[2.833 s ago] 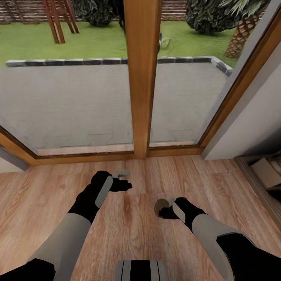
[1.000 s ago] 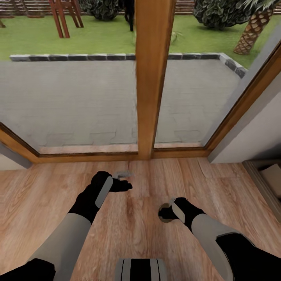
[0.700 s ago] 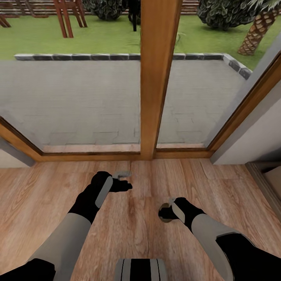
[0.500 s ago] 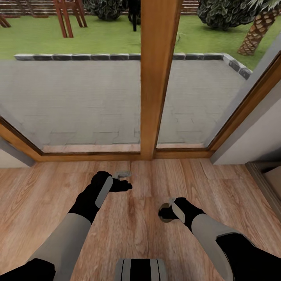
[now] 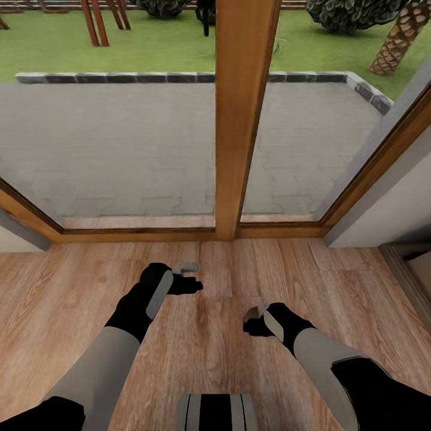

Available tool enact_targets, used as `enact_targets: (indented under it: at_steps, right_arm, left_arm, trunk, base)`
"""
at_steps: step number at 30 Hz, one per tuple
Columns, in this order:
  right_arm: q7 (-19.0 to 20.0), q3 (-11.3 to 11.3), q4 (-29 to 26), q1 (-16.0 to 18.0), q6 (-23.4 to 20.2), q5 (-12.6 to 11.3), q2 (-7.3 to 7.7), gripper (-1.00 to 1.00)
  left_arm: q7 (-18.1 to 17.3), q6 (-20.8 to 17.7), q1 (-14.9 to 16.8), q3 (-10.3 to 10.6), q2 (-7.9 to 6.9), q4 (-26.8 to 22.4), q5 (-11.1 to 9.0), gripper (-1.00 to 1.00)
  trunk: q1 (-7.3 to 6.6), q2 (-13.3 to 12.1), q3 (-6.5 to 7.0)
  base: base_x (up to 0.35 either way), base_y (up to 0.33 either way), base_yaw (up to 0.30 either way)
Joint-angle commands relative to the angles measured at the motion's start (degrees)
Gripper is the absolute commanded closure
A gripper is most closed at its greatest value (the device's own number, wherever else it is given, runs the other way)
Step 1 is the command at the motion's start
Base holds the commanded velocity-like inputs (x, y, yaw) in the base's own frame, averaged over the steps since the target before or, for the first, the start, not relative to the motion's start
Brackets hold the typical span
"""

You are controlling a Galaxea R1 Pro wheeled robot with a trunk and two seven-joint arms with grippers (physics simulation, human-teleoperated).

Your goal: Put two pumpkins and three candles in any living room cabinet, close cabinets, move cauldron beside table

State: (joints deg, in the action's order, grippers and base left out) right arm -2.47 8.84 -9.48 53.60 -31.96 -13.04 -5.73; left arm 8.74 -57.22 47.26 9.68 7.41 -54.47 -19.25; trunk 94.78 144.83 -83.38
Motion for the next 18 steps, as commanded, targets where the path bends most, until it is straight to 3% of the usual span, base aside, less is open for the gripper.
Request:
enact_targets:
  at_steps: [1, 13, 18]
  right_arm:
    - [-0.26, 0.47, -0.1, 0.01, -0.24, -0.59, 0.02, -1.0]
    - [-0.26, 0.48, -0.1, 0.01, -0.24, -0.59, -0.02, -1.0]
    - [-0.24, 0.48, -0.1, 0.01, -0.24, -0.59, 0.01, -1.0]
  left_arm:
    - [0.58, -0.18, 0.02, 0.07, -0.01, -0.03, -0.62, -1.0]
    - [0.58, -0.17, 0.02, 0.07, 0.01, -0.03, -0.62, -1.0]
    - [0.58, -0.23, 0.02, 0.07, 0.05, -0.02, -0.62, -1.0]
  trunk:
    - [-0.01, 0.02, -0.04]
    - [-0.01, 0.02, -0.04]
    - [0.11, 0.08, -1.15]
  base:
    - [0.0, 0.0, 0.0]
    - [0.0, 0.0, 0.0]
    - [0.0, 0.0, 0.0]
